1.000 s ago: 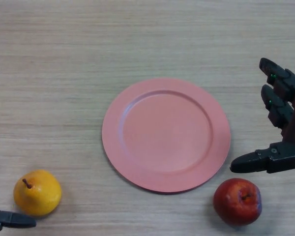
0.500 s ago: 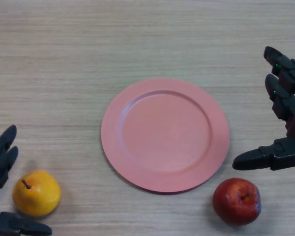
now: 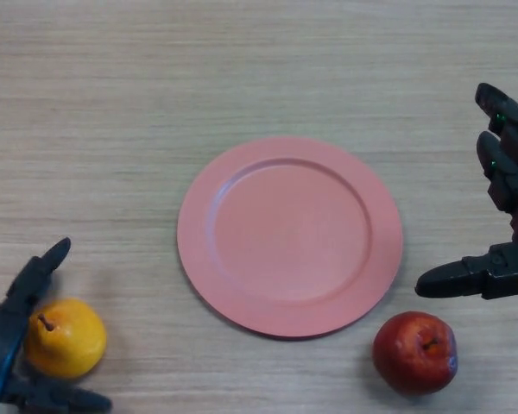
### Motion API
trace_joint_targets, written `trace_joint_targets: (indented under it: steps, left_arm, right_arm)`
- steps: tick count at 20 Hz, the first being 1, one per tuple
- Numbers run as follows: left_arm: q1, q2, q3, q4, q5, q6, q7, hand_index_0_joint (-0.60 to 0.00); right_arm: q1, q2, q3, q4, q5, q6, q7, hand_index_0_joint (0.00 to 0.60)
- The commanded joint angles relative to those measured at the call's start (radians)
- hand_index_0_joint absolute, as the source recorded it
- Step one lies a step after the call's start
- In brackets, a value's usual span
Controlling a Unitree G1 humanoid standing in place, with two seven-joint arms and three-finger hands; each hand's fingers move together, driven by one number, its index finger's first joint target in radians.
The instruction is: Pick up the yellow pear and place it on the plate
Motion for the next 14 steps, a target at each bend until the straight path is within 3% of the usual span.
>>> trace_joint_targets:
  steps: [1,4,7,8,9,12,14]
  left_arm:
    - [-0.004,0.058,0.012,-0.036,-0.006,-0.018,0.041,-0.600]
    - [-0.003,0.054,0.018,-0.068,-0.020,-0.008,0.018,-0.600]
    - [-0.029,0.062,0.049,-0.126,-0.047,-0.086,0.068,-0.600]
    - [-0.029,0.062,0.050,-0.134,-0.052,-0.087,0.068,-0.499]
    - [-0.025,0.061,0.063,-0.219,-0.051,-0.090,0.047,-0.600]
    - [-0.055,0.043,0.059,-0.406,-0.152,0.039,-0.088,-0.600]
    - [-0.067,0.042,0.028,-0.493,-0.196,0.132,-0.225,-0.600]
  right_arm:
    - [-0.023,-0.040,-0.096,-0.070,0.052,-0.094,-0.022,0.000]
    - [-0.014,-0.037,-0.098,-0.075,0.057,-0.098,-0.028,0.000]
    - [-0.017,-0.039,-0.104,-0.076,0.060,-0.095,-0.030,0.000]
    - [-0.017,-0.039,-0.104,-0.076,0.059,-0.097,-0.030,0.000]
    - [-0.018,-0.040,-0.105,-0.074,0.059,-0.104,-0.032,0.000]
    - [-0.020,-0.039,-0.098,-0.073,0.056,-0.101,-0.038,0.000]
    - [-0.020,-0.035,-0.094,-0.078,0.064,-0.094,-0.047,0.000]
